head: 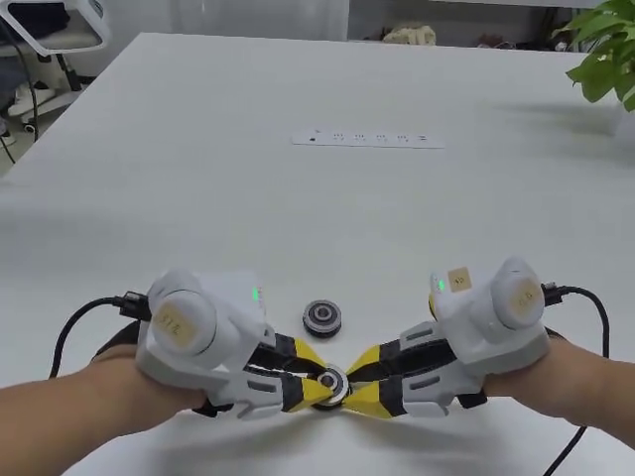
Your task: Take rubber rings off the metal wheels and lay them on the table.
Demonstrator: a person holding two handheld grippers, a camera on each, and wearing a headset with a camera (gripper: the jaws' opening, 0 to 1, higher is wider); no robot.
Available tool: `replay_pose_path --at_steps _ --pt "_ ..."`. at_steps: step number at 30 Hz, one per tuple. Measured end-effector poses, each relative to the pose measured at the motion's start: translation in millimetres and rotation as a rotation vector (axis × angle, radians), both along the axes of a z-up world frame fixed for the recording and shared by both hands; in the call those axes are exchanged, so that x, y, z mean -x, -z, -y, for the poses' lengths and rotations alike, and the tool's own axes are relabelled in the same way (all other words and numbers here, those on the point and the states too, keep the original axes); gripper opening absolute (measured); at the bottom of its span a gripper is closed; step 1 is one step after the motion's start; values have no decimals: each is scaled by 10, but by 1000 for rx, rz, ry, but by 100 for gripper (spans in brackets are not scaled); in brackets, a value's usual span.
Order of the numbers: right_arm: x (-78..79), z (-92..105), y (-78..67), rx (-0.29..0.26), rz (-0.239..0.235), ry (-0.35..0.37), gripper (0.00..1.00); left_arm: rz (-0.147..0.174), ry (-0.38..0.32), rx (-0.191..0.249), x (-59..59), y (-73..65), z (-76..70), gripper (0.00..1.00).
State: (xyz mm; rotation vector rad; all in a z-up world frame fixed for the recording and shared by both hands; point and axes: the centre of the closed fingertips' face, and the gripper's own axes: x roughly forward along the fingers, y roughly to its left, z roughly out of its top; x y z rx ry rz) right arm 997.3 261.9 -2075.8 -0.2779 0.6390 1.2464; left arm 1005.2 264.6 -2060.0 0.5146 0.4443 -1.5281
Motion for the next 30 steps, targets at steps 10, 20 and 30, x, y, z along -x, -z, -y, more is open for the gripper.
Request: replay_pose_path --at_steps 10,20,30 --pt "6 14 6 2 -10 5 10 1 -1 2 2 0 2 7" --pt "10 42 24 13 -15 12 0 -2 -4 2 4 1 0 7" --pt "-2 61 14 -9 -62 50 0 1 -3 0 8 2 -2 7"
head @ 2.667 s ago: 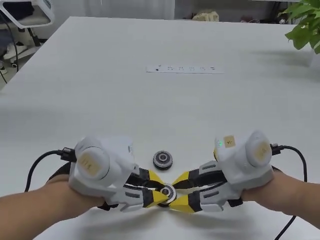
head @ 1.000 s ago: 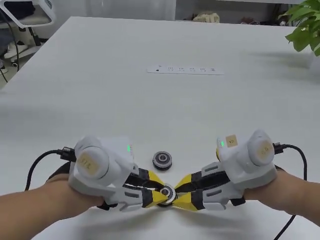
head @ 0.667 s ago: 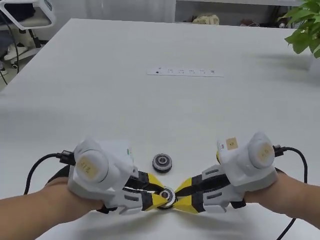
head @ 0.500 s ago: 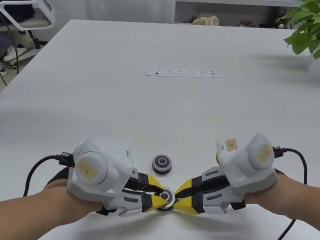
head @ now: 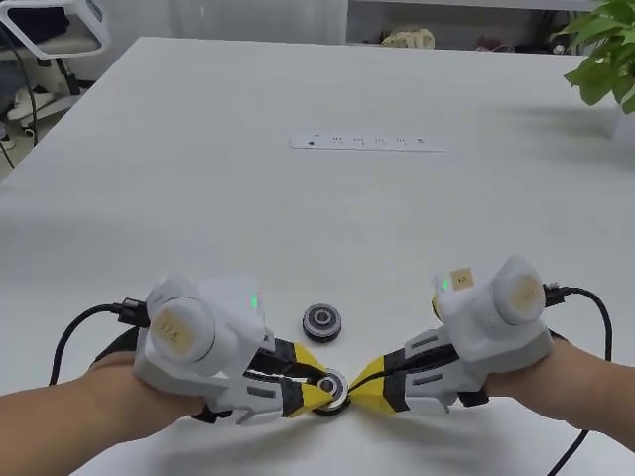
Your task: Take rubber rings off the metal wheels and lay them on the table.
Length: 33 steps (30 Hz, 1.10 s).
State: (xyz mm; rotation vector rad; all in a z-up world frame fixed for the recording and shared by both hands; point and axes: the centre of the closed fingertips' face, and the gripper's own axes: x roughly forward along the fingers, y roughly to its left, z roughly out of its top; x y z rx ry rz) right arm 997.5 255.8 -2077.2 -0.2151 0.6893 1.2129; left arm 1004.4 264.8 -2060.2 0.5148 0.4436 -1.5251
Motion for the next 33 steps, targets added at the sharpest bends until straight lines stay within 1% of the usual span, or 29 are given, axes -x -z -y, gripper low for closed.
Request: replay_pose_path --at_steps 7,14,15,17,22,24,26,27,29,32,33 --pt "-11 5 -3 -10 -35 28 0 3 1 -4 -1 2 0 7" --pt "-54 28 -27 -50 -89 89 0 8 2 -8 1 3 -1 7" --pt "-63 30 -33 -54 -89 94 0 8 2 -8 2 3 -2 7" --pt "-86 21 -65 -80 -101 115 0 8 2 -9 1 3 -2 7" --pt "-85 6 -75 -89 -110 126 0 10 1 -12 0 3 -1 7" --pt "-90 6 -85 -104 -135 145 0 9 0 -12 -1 3 -2 7" --pt "-94 2 -109 -122 -142 150 0 9 0 -13 -1 2 -2 7" --pt "-90 4 -107 -121 -147 153 0 9 0 -13 -1 2 -3 7" --pt "-89 0 -106 -118 -142 151 0 9 0 -15 -2 3 -3 7" --pt "-90 -4 -115 -127 -150 156 0 10 -1 -17 -3 3 -1 7" --pt "-89 -7 -123 -138 -164 166 0 10 -2 -17 -3 3 -1 7"
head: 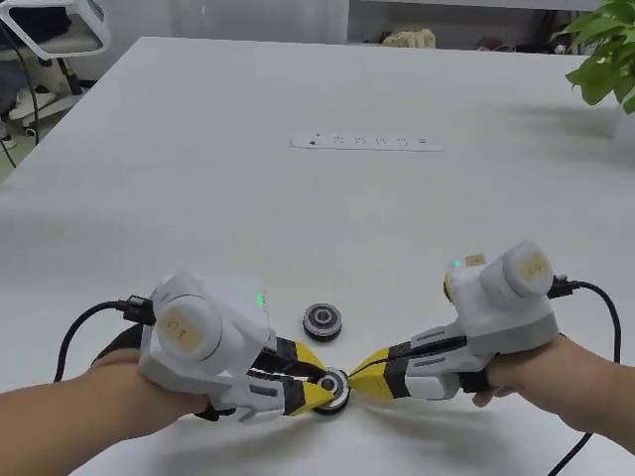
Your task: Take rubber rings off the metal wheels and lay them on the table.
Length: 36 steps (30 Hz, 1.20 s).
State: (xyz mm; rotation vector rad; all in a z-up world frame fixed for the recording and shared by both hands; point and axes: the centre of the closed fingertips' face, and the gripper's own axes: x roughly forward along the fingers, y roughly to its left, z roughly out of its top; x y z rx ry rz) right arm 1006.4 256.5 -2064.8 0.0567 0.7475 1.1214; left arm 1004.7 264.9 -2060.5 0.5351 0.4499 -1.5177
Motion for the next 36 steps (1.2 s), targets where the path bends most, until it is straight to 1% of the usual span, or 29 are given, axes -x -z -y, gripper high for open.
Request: replay_pose_path --at_steps 2,13,27,36 --pt "0 -6 -11 -11 -8 5 0 0 -1 0 -2 -1 0 7" --pt "14 -39 -32 -26 -25 7 0 -2 -3 -4 -4 1 1 7" --pt "18 -83 -42 -37 -17 3 0 -3 -5 -8 -8 0 2 7" --pt "17 -102 -38 -43 -19 8 0 -3 -6 -8 -7 2 4 7"
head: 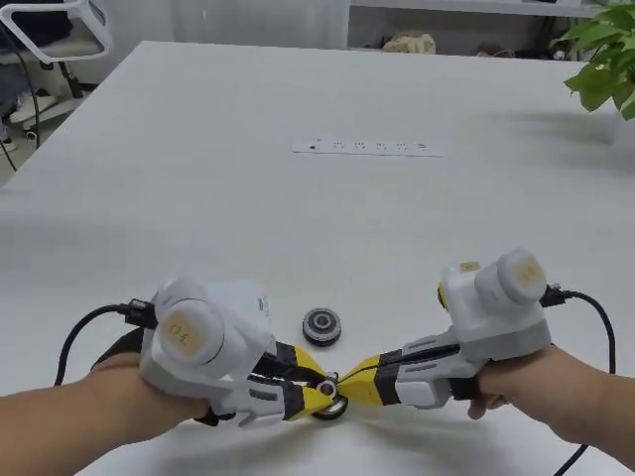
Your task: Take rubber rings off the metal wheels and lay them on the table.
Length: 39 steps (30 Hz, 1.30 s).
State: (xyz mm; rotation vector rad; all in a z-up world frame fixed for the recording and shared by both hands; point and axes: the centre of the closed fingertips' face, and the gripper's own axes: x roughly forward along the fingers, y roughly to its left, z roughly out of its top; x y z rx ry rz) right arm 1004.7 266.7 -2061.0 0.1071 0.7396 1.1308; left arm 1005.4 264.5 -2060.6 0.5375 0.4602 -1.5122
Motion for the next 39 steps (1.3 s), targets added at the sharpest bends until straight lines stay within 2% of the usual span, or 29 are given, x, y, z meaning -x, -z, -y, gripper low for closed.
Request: replay_pose_path --at_steps 13,14,15,17,31,33,35,37,39 --pt "16 -48 -17 -11 1 -12 0 -2 -1 0 4 4 -5 7" --pt "-2 -88 -70 -50 7 -2 0 0 0 -1 7 6 -6 7" --pt "3 -91 -71 -44 -1 -3 0 -1 -1 -1 8 8 -5 7" --pt "9 -119 -54 -23 22 -26 0 -1 0 -1 7 10 -5 7" --pt "-36 -19 -41 -35 19 0 0 4 2 12 9 5 -7 7" --pt "-37 -14 -40 -34 20 1 0 18 11 16 12 2 -6 7" --pt "-36 -8 -36 -30 22 0 0 2 2 20 6 1 -7 7" --pt "-36 -4 -35 -28 27 -1 0 5 5 21 4 0 -3 7" --pt "-38 -2 -41 -30 30 0 0 -6 -1 23 3 -3 -1 8"
